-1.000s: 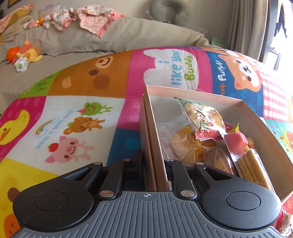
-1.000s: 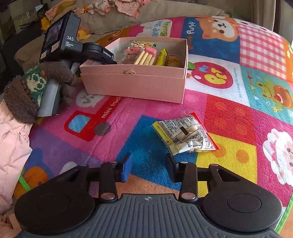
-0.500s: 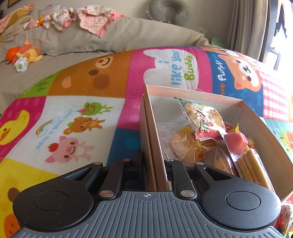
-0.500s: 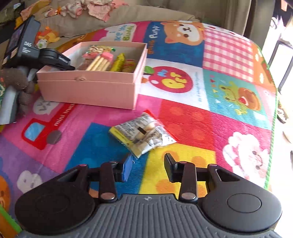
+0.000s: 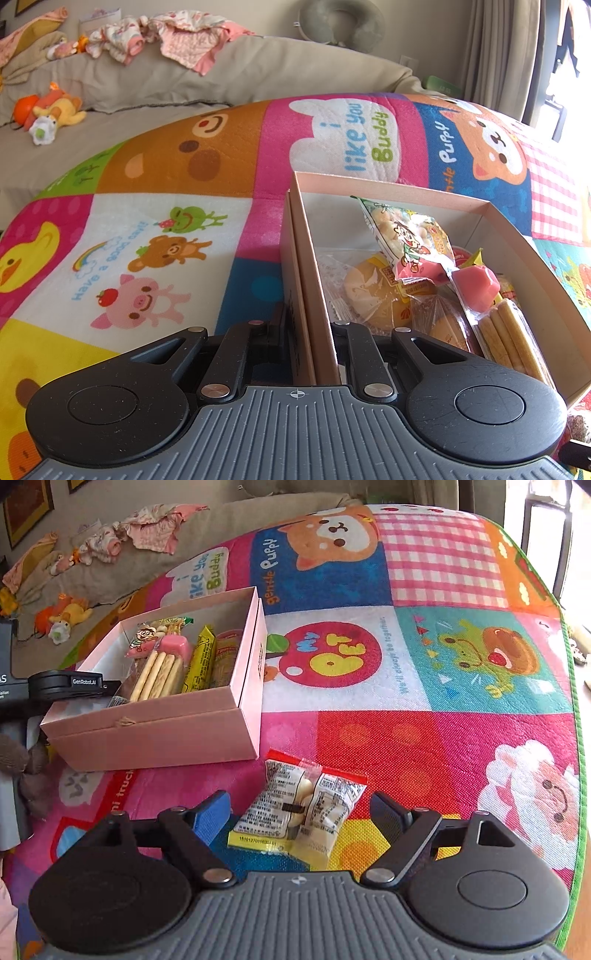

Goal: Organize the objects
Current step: 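Grasp the white candy packets with the right tool, then carry the candy packets into the pink box and release them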

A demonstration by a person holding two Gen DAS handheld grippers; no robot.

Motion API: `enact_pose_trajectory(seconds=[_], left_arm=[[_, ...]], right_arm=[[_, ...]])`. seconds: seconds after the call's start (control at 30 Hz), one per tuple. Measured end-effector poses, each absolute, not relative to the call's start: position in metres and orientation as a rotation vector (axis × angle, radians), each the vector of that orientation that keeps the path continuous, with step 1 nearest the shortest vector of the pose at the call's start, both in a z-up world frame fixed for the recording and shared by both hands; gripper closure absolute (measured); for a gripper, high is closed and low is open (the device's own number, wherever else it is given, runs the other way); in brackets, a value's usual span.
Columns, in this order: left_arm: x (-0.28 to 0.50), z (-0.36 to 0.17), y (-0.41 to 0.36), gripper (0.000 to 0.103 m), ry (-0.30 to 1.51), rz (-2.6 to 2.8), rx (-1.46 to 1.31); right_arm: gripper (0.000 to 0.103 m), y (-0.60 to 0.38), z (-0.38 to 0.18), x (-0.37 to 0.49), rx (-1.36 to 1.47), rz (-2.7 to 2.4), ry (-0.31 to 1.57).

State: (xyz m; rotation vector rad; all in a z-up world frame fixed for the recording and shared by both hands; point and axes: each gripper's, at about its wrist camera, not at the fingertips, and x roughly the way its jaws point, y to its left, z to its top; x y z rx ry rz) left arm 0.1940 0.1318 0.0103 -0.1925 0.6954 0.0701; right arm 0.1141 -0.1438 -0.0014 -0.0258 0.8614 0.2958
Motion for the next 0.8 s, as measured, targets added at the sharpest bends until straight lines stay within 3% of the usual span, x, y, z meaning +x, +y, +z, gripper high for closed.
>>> enact_pose_trajectory(seconds=[0.17,0.53,0.8], left_arm=[[0.194,0.010,0.132,0.088,0.695,0.071,-0.192],[0.194,0.010,0.132,0.088,0.695,0.070,-0.192],[0.194,0.010,0.132,0.088,0.696,0.070,-0.193]], right_arm=[[0.042,-0.124,-0.005,0.118,-0.097,0.341,0.868],[0.046,-0.105,0.017,0.057,-0.218,0.570,0.896],[0.046,-0.092,0.075,0.088,-0.167,0.590,0.789]])
